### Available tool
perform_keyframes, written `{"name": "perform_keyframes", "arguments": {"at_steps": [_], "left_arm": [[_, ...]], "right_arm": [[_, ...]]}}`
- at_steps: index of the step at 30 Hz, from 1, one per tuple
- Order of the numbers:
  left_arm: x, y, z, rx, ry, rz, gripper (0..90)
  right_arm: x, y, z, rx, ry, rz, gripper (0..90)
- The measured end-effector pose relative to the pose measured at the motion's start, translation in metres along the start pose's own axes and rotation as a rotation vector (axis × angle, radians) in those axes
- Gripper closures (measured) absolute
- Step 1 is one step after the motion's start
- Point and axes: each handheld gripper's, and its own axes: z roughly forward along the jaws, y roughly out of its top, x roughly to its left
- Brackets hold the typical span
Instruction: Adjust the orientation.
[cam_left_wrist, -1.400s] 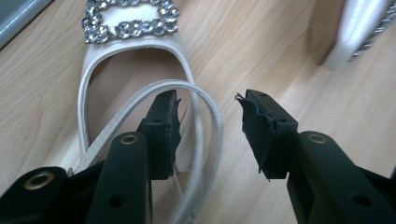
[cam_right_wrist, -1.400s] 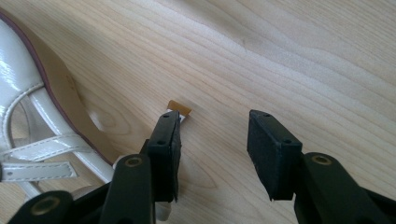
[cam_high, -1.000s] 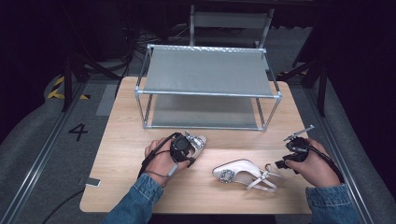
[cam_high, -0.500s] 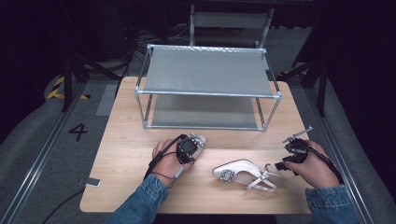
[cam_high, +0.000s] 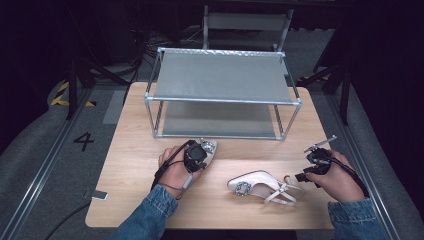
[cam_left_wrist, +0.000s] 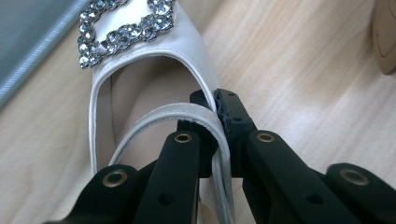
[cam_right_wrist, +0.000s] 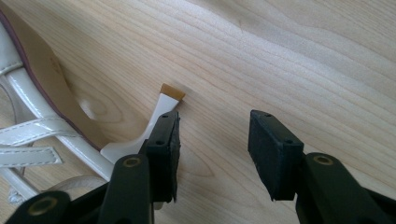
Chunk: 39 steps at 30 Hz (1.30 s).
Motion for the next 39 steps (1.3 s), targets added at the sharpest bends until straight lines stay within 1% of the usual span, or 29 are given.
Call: {"name": "perform_keyframes", "arguments": {"at_steps": [1,2,4,5,7,8,9,10,11,13,15,16,17,18,19,20,23,25,26,27,28,30,32,34,36,37,39], "left_arm": [[0.0,0.001,-0.002,-0.01,0.017,-0.001,86.0],[0.002,0.003,-0.003,-0.024,0.025,0.005,86.0],[0.003,0.006,-0.005,-0.029,0.029,0.004,86.0],[0.006,0.009,-0.006,-0.051,0.035,-0.003,86.0],[0.008,0.01,-0.006,-0.055,0.038,-0.006,85.9],[0.012,0.014,-0.004,-0.066,0.043,-0.011,85.9],[0.012,0.014,-0.004,-0.066,0.043,-0.011,85.9],[0.016,0.017,-0.002,-0.069,0.045,-0.023,85.9],[0.016,0.017,-0.002,-0.069,0.045,-0.023,85.9],[0.021,0.02,0.0,-0.081,0.053,-0.028,85.9],[0.025,0.023,0.003,-0.104,0.064,-0.048,85.9],[0.029,0.026,0.004,-0.107,0.072,-0.058,85.9],[0.029,0.026,0.004,-0.107,0.072,-0.058,85.9],[0.032,0.028,0.004,-0.114,0.077,-0.056,85.9],[0.036,0.031,0.006,-0.123,0.092,-0.06,85.9],[0.036,0.031,0.006,-0.123,0.092,-0.06,85.9],[0.043,0.037,0.011,-0.137,0.11,-0.067,85.8],[0.048,0.04,0.014,-0.134,0.122,-0.075,85.9],[0.052,0.044,0.018,-0.123,0.126,-0.085,85.9],[0.052,0.044,0.018,-0.123,0.126,-0.085,85.8],[0.056,0.047,0.022,-0.124,0.124,-0.092,85.8],[0.058,0.048,0.024,-0.127,0.123,-0.094,85.8],[0.061,0.052,0.027,-0.119,0.132,-0.1,85.8],[0.065,0.057,0.029,-0.107,0.139,-0.092,85.8],[0.067,0.058,0.03,-0.108,0.147,-0.085,85.8],[0.07,0.062,0.032,-0.098,0.151,-0.081,85.7],[0.071,0.064,0.035,-0.099,0.156,-0.077,85.7]], "right_arm": [[0.0,0.0,0.0,0.0,0.002,0.0,54.5],[0.0,0.0,0.0,0.0,0.002,0.0,54.5],[0.0,0.0,0.0,0.0,0.0,-0.001,54.5],[0.0,-0.001,0.0,-0.001,0.001,0.001,54.5],[0.0,-0.001,0.0,-0.001,0.002,0.005,54.5],[-0.001,-0.002,-0.001,0.0,0.0,0.005,54.5],[-0.001,-0.002,-0.001,0.0,0.0,0.005,54.5],[-0.001,-0.002,-0.001,-0.003,0.0,0.007,54.5],[-0.001,-0.002,-0.001,-0.003,0.0,0.007,54.5],[-0.001,-0.003,-0.001,-0.003,0.003,0.008,54.5],[-0.002,-0.004,-0.001,0.001,0.002,0.011,54.5],[-0.002,-0.005,0.0,0.002,0.002,0.012,54.5],[-0.002,-0.005,0.0,0.002,0.002,0.012,54.5],[-0.002,-0.006,0.0,0.002,0.003,0.014,54.5],[-0.002,-0.006,0.001,0.001,0.004,0.014,54.6],[-0.002,-0.007,0.001,0.003,0.004,0.014,54.6],[-0.001,-0.007,0.001,0.006,0.004,0.015,55.0],[-0.001,-0.008,0.001,0.006,0.0,0.023,55.4],[-0.001,-0.008,0.001,0.004,0.001,0.022,55.7],[-0.001,-0.009,0.001,0.004,0.001,0.021,55.8],[-0.002,-0.009,0.001,0.004,0.0,0.019,55.9],[-0.001,-0.009,0.001,0.003,-0.001,0.019,55.9],[-0.001,-0.01,0.002,0.003,0.0,0.02,56.0],[-0.001,-0.011,0.002,0.008,0.001,0.017,56.0],[-0.001,-0.011,0.003,0.009,0.001,0.017,56.0],[0.0,-0.012,0.003,0.01,0.001,0.015,55.9],[0.0,-0.012,0.003,0.01,-0.001,0.009,56.0]]}}
